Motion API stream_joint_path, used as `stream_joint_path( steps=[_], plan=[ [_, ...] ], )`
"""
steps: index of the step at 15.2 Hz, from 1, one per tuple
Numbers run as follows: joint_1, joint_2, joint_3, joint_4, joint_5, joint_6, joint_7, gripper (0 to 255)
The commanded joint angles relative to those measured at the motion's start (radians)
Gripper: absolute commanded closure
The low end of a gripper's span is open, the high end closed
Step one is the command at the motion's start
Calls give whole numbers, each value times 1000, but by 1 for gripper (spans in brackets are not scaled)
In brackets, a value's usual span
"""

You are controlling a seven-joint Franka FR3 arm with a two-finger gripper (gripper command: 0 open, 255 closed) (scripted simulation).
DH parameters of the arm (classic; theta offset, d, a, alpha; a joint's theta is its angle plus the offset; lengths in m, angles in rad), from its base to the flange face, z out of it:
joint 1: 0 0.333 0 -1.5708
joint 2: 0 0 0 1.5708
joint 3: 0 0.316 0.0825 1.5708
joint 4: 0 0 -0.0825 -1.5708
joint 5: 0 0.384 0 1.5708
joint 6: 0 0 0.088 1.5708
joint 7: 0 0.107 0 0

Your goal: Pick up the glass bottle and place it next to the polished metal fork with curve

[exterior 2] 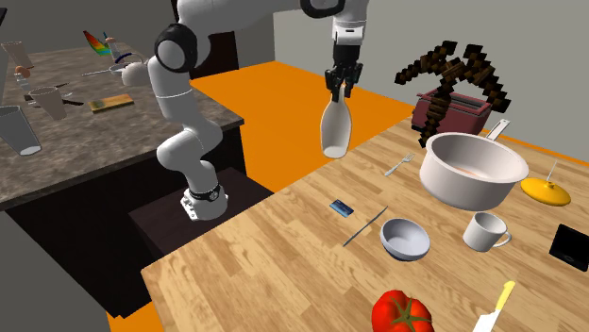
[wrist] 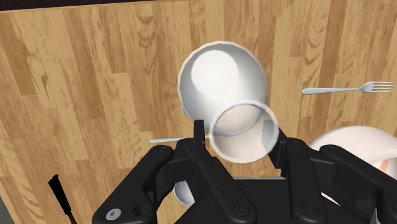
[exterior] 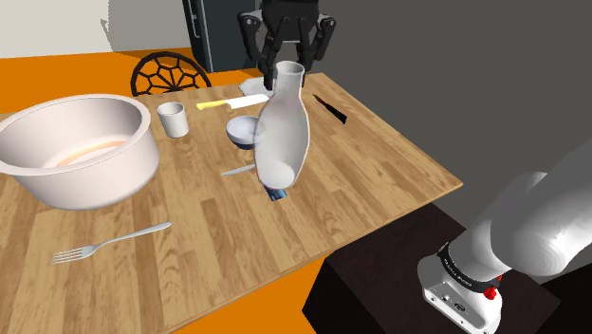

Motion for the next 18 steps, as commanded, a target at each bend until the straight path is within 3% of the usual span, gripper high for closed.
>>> stream_joint_path(
  steps=[1, 8, 14, 18],
  plan=[
    [20, 56, 30, 19, -26, 32, 49, 255],
    [127, 289, 99, 159, -158, 89, 211, 255],
    [282, 537, 103, 383, -296, 79, 323, 255],
    [263, 518, 101, 299, -285, 144, 323, 255]
  ],
)
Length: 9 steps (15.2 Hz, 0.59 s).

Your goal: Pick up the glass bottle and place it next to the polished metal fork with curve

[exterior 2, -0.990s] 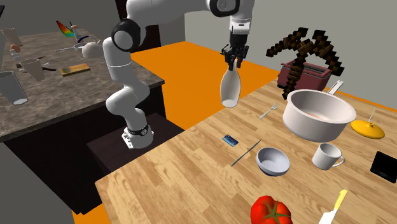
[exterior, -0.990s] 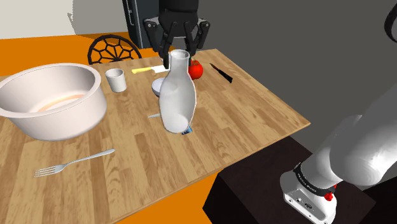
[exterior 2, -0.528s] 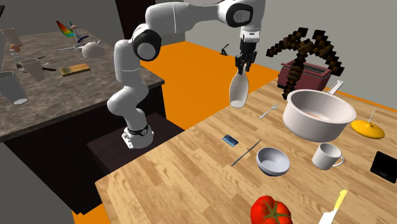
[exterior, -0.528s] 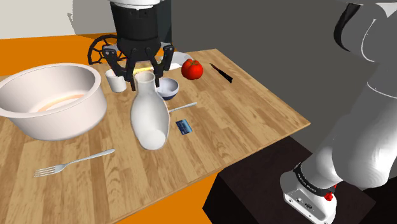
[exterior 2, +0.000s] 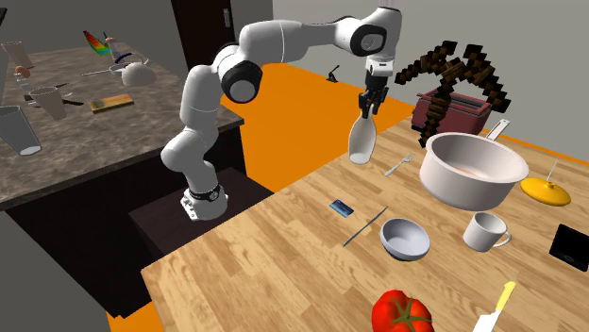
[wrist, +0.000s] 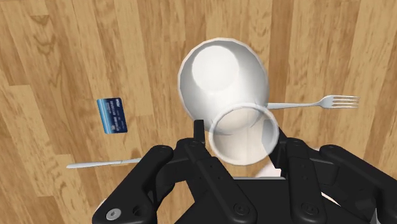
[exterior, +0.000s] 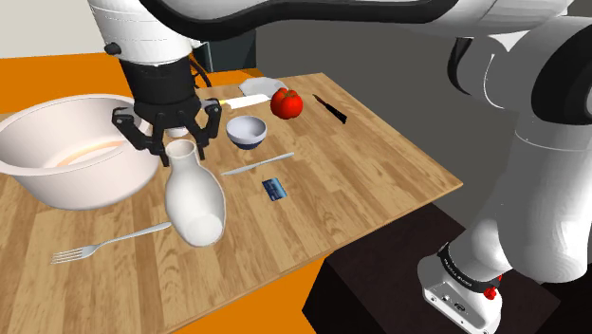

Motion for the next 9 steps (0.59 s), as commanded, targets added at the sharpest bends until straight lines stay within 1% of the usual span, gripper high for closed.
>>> stream_joint_path(
  steps=[1, 9],
  plan=[
    [-7, -6, 0, -35, 2, 31, 1, 255],
    [-31, -20, -1, -166, 8, 146, 5, 255]
  ],
)
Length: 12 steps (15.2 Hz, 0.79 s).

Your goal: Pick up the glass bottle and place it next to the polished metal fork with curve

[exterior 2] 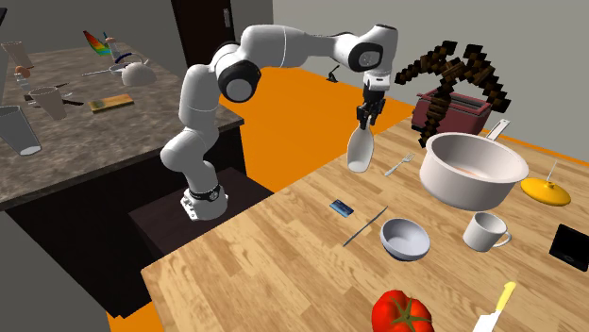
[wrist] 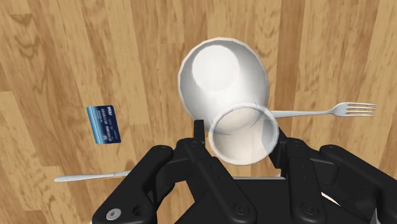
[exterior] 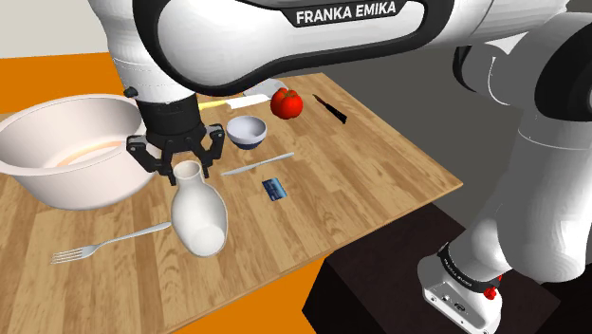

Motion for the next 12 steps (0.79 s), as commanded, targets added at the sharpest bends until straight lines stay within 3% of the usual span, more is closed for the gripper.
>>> stream_joint_path(
  steps=[1, 9, 10, 12],
  plan=[
    [-4, 1, -1, -29, -1, 30, 1, 255],
    [-4, 1, -1, -29, -1, 30, 1, 255],
    [-4, 1, -1, -29, -1, 30, 1, 0],
    [-4, 1, -1, -30, -1, 31, 1, 0]
  ],
)
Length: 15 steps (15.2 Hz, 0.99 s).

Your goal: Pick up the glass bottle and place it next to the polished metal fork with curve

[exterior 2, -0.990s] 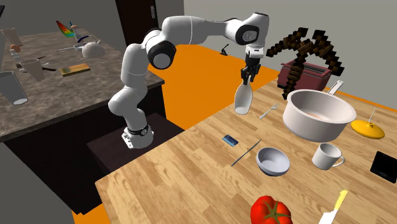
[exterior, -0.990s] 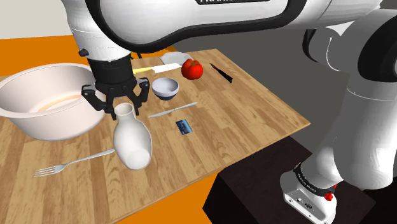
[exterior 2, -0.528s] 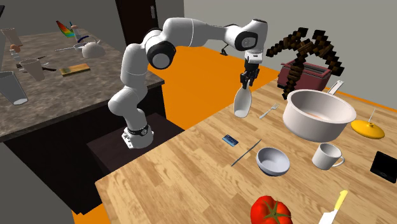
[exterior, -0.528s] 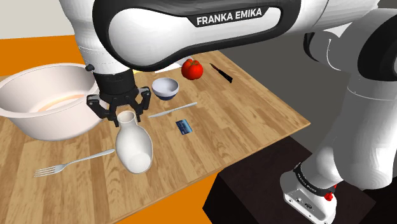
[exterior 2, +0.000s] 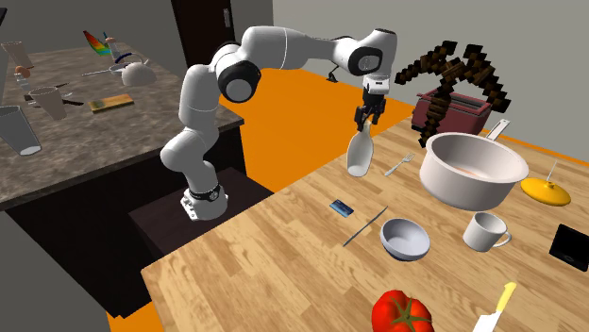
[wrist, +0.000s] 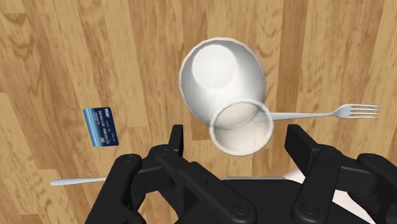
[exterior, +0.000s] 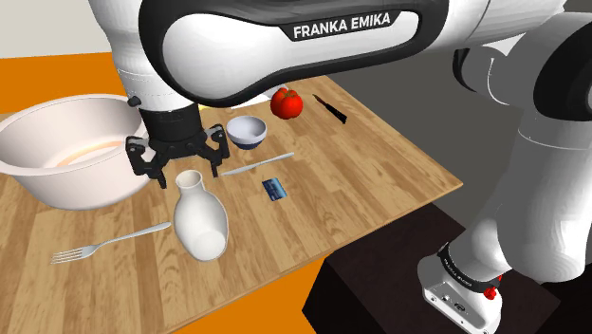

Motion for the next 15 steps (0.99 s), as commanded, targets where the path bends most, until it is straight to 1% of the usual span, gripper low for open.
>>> stream_joint_path(
  steps=[1, 3, 7, 15],
  plan=[
    [0, 0, 0, 0, 0, 0, 0, 0],
    [0, 0, 0, 0, 0, 0, 0, 0],
    [25, 13, 2, 149, -4, -135, -6, 0],
    [25, 13, 2, 149, -4, -135, -6, 0]
  ],
)
